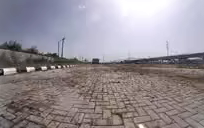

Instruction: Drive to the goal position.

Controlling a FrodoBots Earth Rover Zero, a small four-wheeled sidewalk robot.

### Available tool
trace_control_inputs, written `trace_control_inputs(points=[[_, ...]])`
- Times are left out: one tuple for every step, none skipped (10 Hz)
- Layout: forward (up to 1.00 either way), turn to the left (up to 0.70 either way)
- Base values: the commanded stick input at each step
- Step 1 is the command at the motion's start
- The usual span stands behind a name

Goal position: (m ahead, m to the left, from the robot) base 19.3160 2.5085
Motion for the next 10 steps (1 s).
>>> trace_control_inputs(points=[[1.00,0.00],[1.00,0.00],[1.00,0.00],[1.00,0.00],[1.00,0.00],[1.00,0.00],[1.00,0.00],[1.00,0.07],[1.00,0.15],[1.00,0.10]])
